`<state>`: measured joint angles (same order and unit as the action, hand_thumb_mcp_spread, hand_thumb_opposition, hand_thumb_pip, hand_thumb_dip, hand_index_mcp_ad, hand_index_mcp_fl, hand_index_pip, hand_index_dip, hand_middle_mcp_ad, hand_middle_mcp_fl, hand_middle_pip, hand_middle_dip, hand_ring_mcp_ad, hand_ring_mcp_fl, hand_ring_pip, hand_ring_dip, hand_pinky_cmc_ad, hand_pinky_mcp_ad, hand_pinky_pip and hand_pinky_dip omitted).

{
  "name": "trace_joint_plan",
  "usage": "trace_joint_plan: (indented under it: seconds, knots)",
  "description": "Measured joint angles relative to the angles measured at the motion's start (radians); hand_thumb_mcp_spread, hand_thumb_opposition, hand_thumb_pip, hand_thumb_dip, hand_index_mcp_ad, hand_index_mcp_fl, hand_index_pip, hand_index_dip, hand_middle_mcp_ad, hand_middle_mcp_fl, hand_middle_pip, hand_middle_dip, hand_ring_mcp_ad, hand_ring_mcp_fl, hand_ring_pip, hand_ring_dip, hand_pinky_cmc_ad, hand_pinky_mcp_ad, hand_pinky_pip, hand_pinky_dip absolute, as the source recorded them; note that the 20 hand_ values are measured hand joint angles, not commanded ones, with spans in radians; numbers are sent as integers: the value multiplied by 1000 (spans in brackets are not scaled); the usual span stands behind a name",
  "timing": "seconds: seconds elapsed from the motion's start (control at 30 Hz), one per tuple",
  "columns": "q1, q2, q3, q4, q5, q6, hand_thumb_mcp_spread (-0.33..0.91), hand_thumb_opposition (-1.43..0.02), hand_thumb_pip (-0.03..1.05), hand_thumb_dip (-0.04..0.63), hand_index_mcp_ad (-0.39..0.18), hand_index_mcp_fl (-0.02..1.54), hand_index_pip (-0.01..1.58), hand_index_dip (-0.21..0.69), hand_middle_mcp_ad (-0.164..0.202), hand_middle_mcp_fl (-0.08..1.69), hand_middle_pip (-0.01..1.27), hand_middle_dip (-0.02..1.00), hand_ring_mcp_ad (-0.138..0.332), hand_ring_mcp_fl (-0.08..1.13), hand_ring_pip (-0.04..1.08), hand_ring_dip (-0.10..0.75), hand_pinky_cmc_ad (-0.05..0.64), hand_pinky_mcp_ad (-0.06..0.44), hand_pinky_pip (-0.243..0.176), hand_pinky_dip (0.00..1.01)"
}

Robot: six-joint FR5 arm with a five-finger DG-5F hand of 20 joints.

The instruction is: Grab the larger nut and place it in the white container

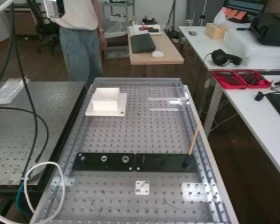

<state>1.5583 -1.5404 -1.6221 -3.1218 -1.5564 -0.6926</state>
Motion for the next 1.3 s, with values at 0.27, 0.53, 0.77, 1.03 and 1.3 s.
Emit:
trace_joint_plan:
  seconds: [0.27,0.53,0.77,1.03,1.3]
  knots:
    - [0,-1,1,2,-1,-3,211,-258,422,70,0,16,37,-10,49,37,73,91,65,5,23,44,80,84,-12,227]
    - [0,0,-2,5,2,-2,230,-618,480,79,-30,21,86,-23,51,38,108,194,122,2,80,127,284,262,-45,555]
    - [-4,2,-37,20,13,-3,225,-730,534,86,-30,38,99,-30,52,63,120,222,150,10,91,147,346,328,-75,646]
    - [-19,9,-140,97,26,-20,208,-757,562,110,-31,38,101,-40,52,65,133,237,173,14,101,155,363,326,-84,682]
    - [-81,-3,-253,210,-15,-32,208,-775,634,112,-30,38,164,-89,58,103,136,237,176,14,99,157,377,340,-89,682]
